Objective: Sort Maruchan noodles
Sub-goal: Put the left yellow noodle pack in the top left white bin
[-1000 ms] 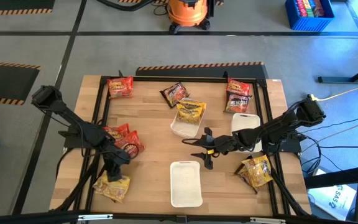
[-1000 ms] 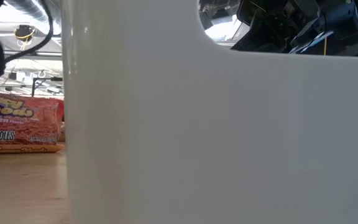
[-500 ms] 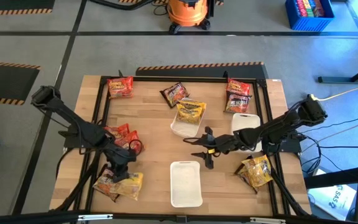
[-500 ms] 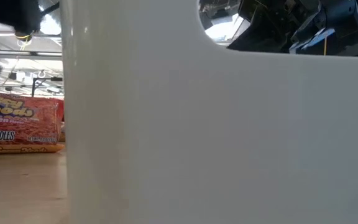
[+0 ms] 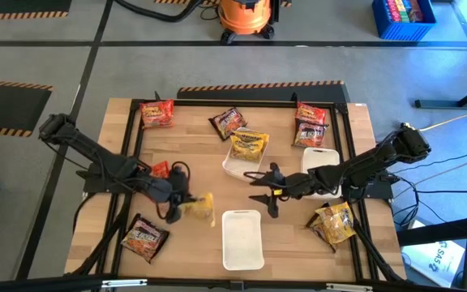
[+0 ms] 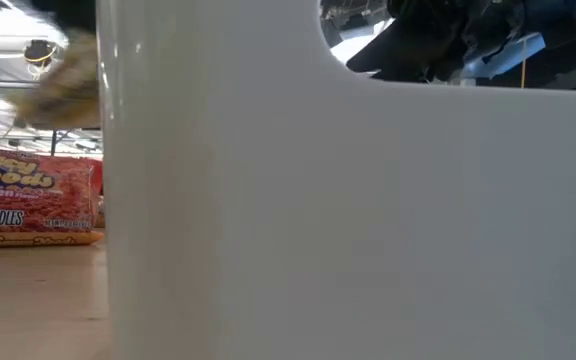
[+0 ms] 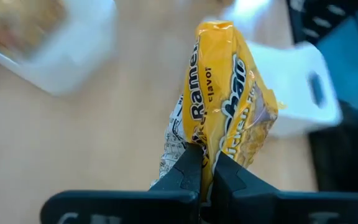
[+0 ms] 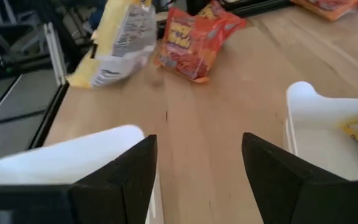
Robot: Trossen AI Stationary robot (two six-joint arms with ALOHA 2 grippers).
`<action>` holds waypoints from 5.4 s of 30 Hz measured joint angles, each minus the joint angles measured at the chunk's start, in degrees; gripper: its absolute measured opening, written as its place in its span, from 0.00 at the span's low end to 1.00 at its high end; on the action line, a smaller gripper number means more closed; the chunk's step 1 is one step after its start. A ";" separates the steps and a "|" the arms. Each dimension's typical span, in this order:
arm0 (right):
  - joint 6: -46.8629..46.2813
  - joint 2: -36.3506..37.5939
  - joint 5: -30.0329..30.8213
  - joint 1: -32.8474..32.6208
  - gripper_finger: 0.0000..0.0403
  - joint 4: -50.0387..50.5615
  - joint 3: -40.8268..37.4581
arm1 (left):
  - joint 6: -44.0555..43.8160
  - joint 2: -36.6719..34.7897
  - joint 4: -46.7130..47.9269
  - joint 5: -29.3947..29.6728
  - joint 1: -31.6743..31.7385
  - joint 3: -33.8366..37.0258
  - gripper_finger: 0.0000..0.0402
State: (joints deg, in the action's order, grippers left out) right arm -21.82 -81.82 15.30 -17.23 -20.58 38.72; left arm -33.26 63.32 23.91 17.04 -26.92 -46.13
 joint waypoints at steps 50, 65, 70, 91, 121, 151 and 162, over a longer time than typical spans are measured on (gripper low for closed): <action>10.58 -1.19 -0.38 24.18 0.29 19.97 -5.40 | 44.39 20.70 -24.21 -10.50 35.98 -4.63 0.00; 17.00 -2.75 -0.39 26.29 0.20 9.20 -5.40 | 37.94 20.81 -23.85 -15.08 33.03 -4.63 0.00; 17.83 -2.70 -0.50 26.29 0.20 8.71 -5.38 | 37.88 19.93 -23.84 -11.97 32.73 -4.62 0.00; 11.82 16.50 -14.23 26.21 0.33 20.76 1.97 | 38.88 19.41 -16.73 0.05 32.36 -14.47 0.00; 8.21 -3.46 -16.05 26.25 0.61 -6.59 1.92 | 36.64 19.37 -19.32 -3.00 32.15 -14.49 0.00; 13.64 -3.48 -17.86 26.27 0.38 -5.20 1.92 | 33.98 16.21 -13.53 -9.01 32.87 -18.56 0.58; 15.09 -3.48 -17.89 26.25 0.36 -4.98 1.92 | 36.63 16.57 -14.19 -8.47 32.95 -18.62 0.58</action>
State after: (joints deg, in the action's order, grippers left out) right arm -6.73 -85.30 -2.59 9.02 -25.56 40.64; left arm 3.38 79.90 9.73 8.58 6.03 -64.75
